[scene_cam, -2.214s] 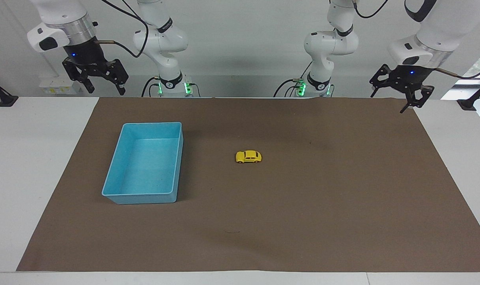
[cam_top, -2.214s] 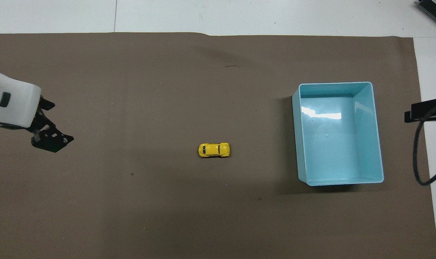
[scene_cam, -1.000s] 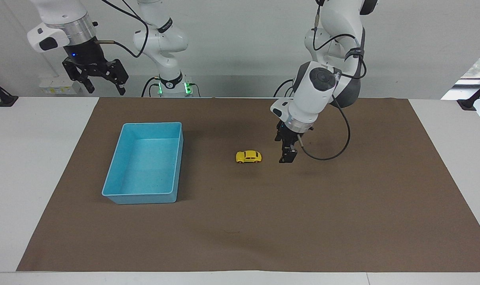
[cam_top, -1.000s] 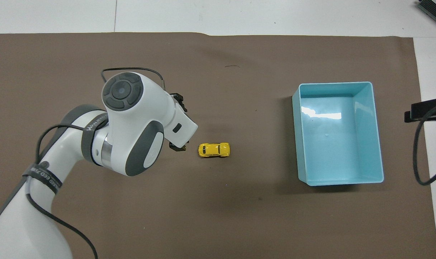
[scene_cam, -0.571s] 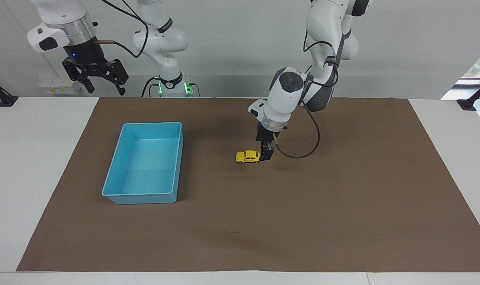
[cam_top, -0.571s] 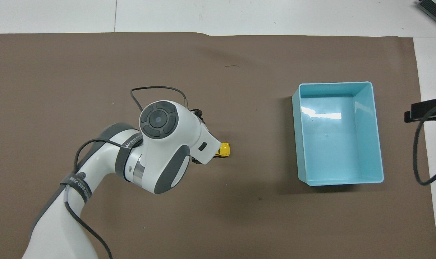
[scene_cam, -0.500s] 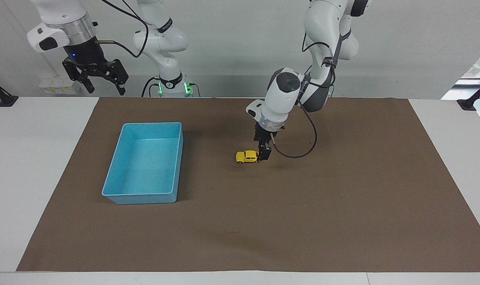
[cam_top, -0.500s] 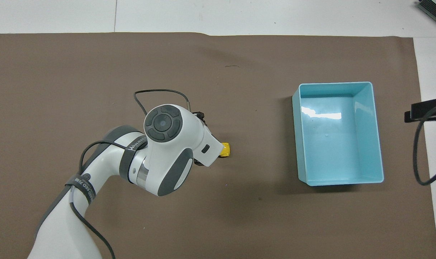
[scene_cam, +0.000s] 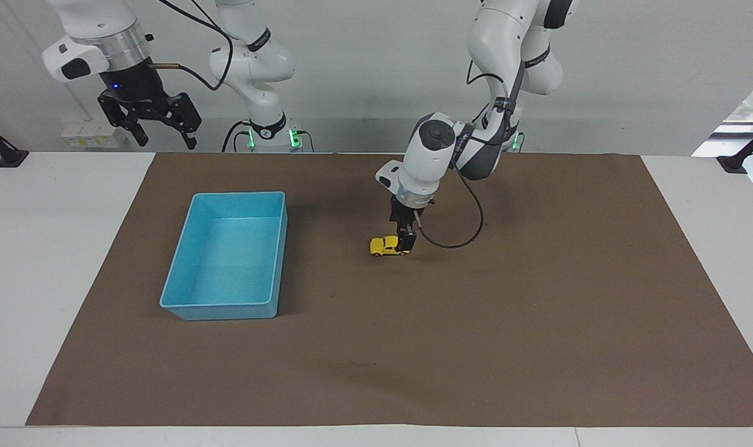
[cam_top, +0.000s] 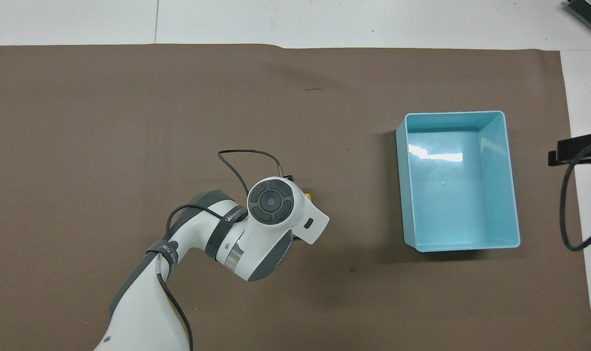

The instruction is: Wind up and store yellow beetle car

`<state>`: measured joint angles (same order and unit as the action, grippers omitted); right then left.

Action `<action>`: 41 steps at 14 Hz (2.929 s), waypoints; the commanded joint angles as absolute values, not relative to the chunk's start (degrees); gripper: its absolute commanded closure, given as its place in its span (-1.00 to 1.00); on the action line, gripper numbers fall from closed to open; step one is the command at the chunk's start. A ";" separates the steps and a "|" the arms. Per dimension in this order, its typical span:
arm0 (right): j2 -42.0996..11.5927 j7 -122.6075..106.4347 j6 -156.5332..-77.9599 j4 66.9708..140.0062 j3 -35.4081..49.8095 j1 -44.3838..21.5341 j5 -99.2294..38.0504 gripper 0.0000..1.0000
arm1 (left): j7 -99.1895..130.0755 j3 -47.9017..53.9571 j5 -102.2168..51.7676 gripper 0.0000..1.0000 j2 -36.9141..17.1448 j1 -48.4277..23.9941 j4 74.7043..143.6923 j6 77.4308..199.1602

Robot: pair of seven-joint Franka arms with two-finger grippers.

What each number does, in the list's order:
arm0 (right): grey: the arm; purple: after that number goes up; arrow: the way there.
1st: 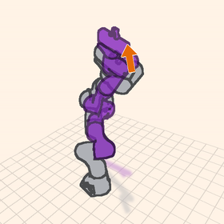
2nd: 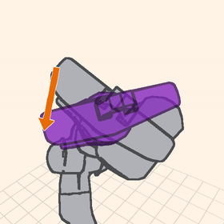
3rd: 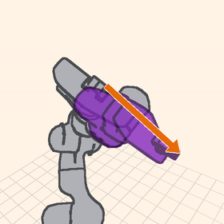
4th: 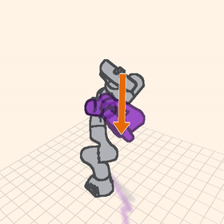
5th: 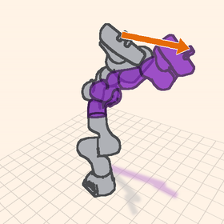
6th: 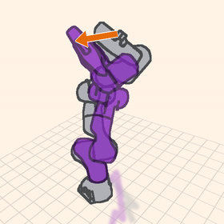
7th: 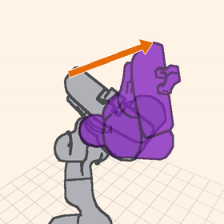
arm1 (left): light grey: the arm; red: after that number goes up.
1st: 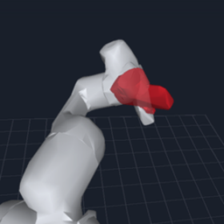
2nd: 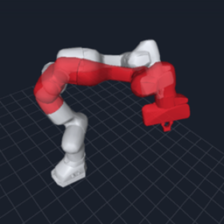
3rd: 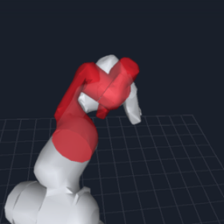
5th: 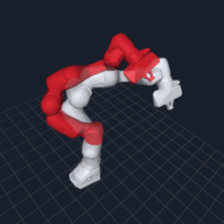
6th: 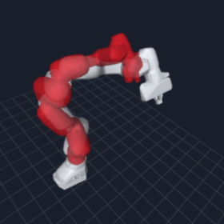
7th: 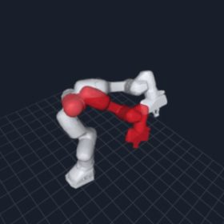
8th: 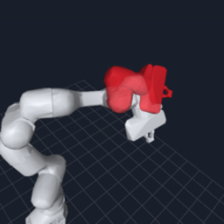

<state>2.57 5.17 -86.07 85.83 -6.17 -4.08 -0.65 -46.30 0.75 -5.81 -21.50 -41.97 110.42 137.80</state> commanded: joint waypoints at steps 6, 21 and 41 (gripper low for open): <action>3.34 3.87 -85.61 86.13 -5.89 -3.52 -0.97 -1.00 | -38.67 -0.70 2.97 1.00 -20.83 -44.39 110.22 137.46; 3.34 3.87 -85.52 86.13 -5.89 -3.52 -0.97 -1.00 | -47.80 -0.44 2.99 1.00 -18.37 -38.42 114.60 137.72; 3.34 3.87 -85.52 86.13 -5.89 -3.52 -0.97 -1.00 | -65.82 -0.53 2.99 1.00 -16.88 -22.95 120.06 136.93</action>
